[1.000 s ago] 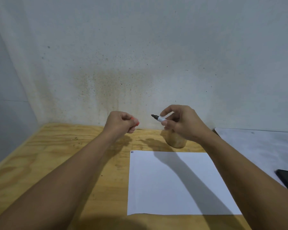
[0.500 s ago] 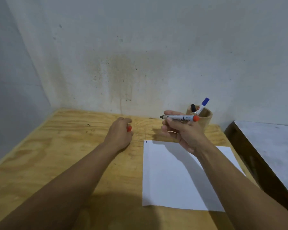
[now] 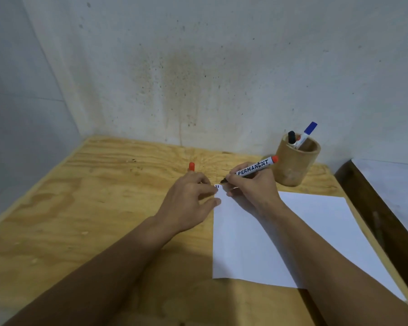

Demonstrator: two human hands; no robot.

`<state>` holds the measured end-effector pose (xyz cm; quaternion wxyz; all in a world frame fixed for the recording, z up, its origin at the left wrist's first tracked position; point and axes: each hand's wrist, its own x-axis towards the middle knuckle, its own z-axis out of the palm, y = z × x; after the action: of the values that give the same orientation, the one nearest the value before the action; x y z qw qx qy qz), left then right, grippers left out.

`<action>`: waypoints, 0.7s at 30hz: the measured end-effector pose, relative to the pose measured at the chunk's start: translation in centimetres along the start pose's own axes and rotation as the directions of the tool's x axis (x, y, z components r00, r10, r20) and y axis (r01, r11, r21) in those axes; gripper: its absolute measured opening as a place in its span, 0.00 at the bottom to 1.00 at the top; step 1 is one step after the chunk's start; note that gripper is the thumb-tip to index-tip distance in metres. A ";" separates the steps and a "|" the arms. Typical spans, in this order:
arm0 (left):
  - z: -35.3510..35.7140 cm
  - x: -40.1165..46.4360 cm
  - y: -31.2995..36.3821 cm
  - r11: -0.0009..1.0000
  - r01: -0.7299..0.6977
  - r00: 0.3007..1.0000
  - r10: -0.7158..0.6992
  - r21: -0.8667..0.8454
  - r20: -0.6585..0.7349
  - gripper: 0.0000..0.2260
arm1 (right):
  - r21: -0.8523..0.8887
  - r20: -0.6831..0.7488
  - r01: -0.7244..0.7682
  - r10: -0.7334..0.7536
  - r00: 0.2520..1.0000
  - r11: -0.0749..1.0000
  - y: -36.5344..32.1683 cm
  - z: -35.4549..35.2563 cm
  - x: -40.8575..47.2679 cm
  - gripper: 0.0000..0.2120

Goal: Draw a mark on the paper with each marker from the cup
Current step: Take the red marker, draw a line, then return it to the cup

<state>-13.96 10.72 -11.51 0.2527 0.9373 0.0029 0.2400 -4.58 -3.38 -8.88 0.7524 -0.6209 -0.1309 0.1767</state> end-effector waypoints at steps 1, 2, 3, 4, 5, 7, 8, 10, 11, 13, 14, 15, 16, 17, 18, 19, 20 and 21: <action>0.0 0.0 0.0 1.000 -0.009 1.000 0.008 0.014 0.016 0.11 | -0.006 0.009 0.005 -0.005 1.000 1.000 0.0 0.0 -0.2 0.09; 0.1 0.1 0.0 1.000 -0.012 1.000 0.012 0.026 0.021 0.11 | -0.015 0.016 0.016 -0.015 1.000 1.000 0.0 0.0 -0.3 0.09; 0.1 0.1 -0.1 0.999 -0.016 1.000 0.015 0.040 0.018 0.11 | -0.040 0.017 0.030 -0.030 0.999 0.999 -0.1 0.0 -0.5 0.07; 0.1 0.1 -0.1 0.998 -0.020 1.000 0.019 0.055 0.013 0.11 | -0.083 0.018 0.046 -0.045 0.999 0.995 -0.2 -0.1 -0.6 0.05; 0.1 0.1 -0.1 0.997 -0.021 1.000 0.020 0.068 0.008 0.11 | -0.128 0.020 0.060 -0.058 0.998 0.990 -0.2 -0.1 -0.7 0.03; 0.2 0.0 -0.1 0.996 -0.023 1.000 0.023 0.091 -0.003 0.11 | -0.176 0.024 0.077 -0.074 0.997 0.981 -0.3 -0.2 -0.8 0.04; 0.2 0.0 -0.1 0.995 -0.023 1.000 0.023 0.099 -0.006 0.11 | -0.185 0.025 0.080 -0.076 0.997 0.979 -0.2 -0.3 -0.8 0.04; 0.3 0.0 0.0 0.994 -0.018 1.000 0.019 0.110 -0.009 0.12 | -0.202 0.028 0.085 -0.081 0.996 0.976 -0.2 -0.2 -0.8 0.05; 0.3 0.0 0.0 0.993 -0.015 1.000 0.016 0.116 -0.008 0.12 | -0.210 0.029 0.087 -0.083 0.996 0.974 -0.2 -0.2 -0.8 0.05; 0.3 0.1 0.0 0.992 -0.010 1.000 0.011 0.123 -0.007 0.12 | -0.230 0.027 0.096 -0.092 0.995 0.969 -0.3 -0.2 -0.8 0.05; 0.3 0.0 0.0 0.992 -0.010 1.000 0.011 0.124 -0.009 0.12 | -0.237 0.027 0.098 -0.094 0.995 0.967 -0.2 -0.3 -0.8 0.05; 0.3 0.0 0.0 0.992 -0.011 1.000 0.012 0.125 -0.011 0.12 | -0.236 0.027 0.096 -0.092 0.995 0.967 -0.3 -0.3 -0.8 0.06; 0.3 0.1 0.0 0.992 -0.011 1.000 0.013 0.127 -0.014 0.12 | -0.239 0.024 0.092 -0.089 0.996 0.967 -0.2 -0.3 -0.8 0.06; 0.3 0.1 0.0 0.992 -0.010 1.000 0.012 0.129 -0.017 0.12 | -0.244 0.022 0.091 -0.088 0.996 0.966 -0.2 -0.3 -0.8 0.06; 0.3 0.1 0.0 0.991 -0.006 1.000 0.009 0.130 -0.018 0.12 | -0.250 0.018 0.090 -0.088 0.996 0.964 -0.1 -0.3 -0.7 0.07; 0.3 0.1 0.0 0.991 -0.003 1.000 0.005 0.132 -0.020 0.12 | -0.252 0.016 0.089 -0.088 0.996 0.964 -0.1 -0.3 -0.7 0.07; 0.3 0.1 0.0 0.991 -0.001 1.000 0.004 0.134 -0.020 0.12 | -0.252 0.012 0.088 -0.088 0.996 0.964 0.0 -0.4 -0.7 0.07; 0.3 0.1 0.0 0.991 -0.002 1.000 0.005 0.136 -0.021 0.12 | -0.252 0.010 0.088 -0.088 0.996 0.964 0.0 -0.4 -0.6 0.06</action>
<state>-13.76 10.60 -11.73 0.1877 0.9498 0.0204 0.2494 -4.97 -3.99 -8.98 0.6747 -0.7051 -0.1793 0.1247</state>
